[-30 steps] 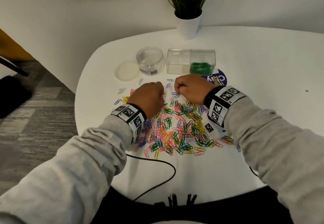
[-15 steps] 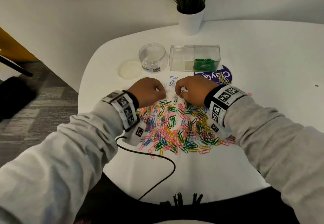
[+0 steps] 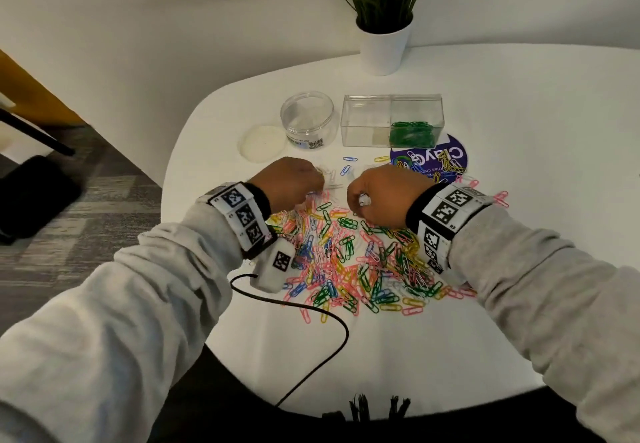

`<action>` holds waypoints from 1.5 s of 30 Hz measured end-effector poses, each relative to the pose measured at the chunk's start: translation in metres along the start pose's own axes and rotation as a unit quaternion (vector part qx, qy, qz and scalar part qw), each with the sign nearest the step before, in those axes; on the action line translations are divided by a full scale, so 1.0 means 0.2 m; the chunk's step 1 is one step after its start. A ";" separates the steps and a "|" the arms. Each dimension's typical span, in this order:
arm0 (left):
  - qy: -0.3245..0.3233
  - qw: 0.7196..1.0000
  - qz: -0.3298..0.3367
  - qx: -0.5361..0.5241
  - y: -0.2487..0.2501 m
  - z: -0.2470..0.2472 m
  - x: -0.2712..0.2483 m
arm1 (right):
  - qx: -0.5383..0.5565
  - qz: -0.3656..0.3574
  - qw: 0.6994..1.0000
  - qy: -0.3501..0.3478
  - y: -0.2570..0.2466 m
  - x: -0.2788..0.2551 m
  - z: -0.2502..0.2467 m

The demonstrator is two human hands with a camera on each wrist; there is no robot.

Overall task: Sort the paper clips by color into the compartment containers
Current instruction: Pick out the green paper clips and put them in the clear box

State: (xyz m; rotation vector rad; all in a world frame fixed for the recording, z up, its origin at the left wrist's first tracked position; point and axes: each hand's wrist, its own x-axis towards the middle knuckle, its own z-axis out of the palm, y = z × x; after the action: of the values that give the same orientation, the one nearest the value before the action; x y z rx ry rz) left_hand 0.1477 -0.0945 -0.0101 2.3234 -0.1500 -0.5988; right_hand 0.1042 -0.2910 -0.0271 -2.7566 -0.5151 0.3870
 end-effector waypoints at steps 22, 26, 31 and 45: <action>-0.037 0.993 0.057 0.099 0.03 -0.05 -0.04 | 0.591 0.168 0.787 0.055 0.07 -0.07 -0.16; 0.001 0.911 0.156 0.381 0.02 0.01 -0.05 | 0.196 0.106 0.975 -0.009 -0.04 -0.06 -0.09; -0.013 0.878 0.176 0.445 -0.03 0.05 -0.05 | 0.003 0.052 0.998 -0.023 -0.11 -0.06 -0.01; -0.006 0.908 0.177 0.379 -0.05 0.02 -0.04 | 0.199 0.103 0.974 0.030 0.00 -0.07 -0.12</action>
State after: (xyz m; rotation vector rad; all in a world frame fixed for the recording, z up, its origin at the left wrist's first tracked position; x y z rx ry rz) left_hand 0.1372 -0.0870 -0.0164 2.9149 -0.9351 -0.4038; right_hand 0.0992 -0.3023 -0.0023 -2.4256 -0.1168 0.4034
